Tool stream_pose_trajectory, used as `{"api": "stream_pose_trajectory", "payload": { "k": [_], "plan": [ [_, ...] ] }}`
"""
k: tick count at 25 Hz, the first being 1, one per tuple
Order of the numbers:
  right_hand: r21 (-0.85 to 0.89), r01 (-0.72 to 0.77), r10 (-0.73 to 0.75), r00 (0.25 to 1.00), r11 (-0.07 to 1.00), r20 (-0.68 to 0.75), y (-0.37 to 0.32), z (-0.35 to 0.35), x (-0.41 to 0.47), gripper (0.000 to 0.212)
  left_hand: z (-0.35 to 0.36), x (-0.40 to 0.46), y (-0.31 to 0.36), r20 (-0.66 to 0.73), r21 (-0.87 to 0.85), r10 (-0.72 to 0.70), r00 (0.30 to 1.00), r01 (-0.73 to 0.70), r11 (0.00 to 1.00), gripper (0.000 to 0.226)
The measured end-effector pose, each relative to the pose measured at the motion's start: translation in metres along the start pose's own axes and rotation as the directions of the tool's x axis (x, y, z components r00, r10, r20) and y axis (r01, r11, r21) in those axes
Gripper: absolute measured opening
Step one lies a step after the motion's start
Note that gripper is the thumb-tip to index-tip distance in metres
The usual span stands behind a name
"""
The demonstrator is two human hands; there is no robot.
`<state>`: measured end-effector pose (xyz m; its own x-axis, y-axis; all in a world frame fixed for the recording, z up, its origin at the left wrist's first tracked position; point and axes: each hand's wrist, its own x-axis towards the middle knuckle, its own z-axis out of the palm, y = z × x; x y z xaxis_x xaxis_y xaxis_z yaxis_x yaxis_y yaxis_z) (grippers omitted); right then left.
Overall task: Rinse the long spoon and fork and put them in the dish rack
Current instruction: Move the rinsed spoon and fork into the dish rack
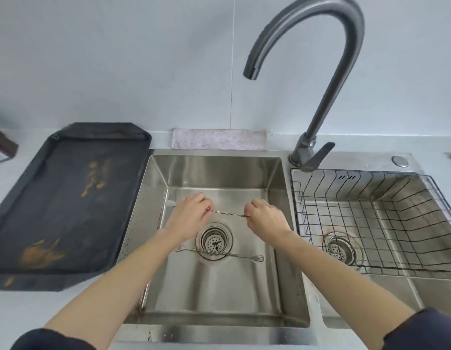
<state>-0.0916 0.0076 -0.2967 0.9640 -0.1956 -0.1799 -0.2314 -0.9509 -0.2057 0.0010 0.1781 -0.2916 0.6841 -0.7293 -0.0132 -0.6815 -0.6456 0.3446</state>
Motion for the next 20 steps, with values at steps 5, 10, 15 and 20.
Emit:
{"api": "stream_pose_trajectory", "payload": {
  "k": [5, 10, 15, 20],
  "plan": [
    [-0.043, 0.006, -0.011, 0.992, 0.999, -0.126, 0.009, -0.029, -0.019, 0.025, -0.027, -0.002, 0.031, -0.109, -0.006, 0.043, 0.993, -0.044, 0.999, 0.019],
    [-0.046, -0.046, 0.037, 0.982, 0.998, -0.187, 0.034, -0.049, -0.046, 0.024, -0.036, 0.001, 0.072, -0.087, 0.019, 0.079, 0.993, -0.078, 0.997, 0.023],
    [-0.027, -0.090, 0.082, 0.971, 0.996, -0.224, 0.088, -0.065, -0.077, 0.024, -0.023, 0.013, 0.128, -0.057, 0.008, 0.115, 0.992, -0.115, 0.993, 0.023],
    [-0.038, -0.130, 0.118, 0.965, 0.991, -0.236, 0.151, -0.076, -0.105, 0.023, 0.002, 0.029, 0.187, -0.029, -0.033, 0.151, 0.988, -0.152, 0.988, 0.023]
  ]
}}
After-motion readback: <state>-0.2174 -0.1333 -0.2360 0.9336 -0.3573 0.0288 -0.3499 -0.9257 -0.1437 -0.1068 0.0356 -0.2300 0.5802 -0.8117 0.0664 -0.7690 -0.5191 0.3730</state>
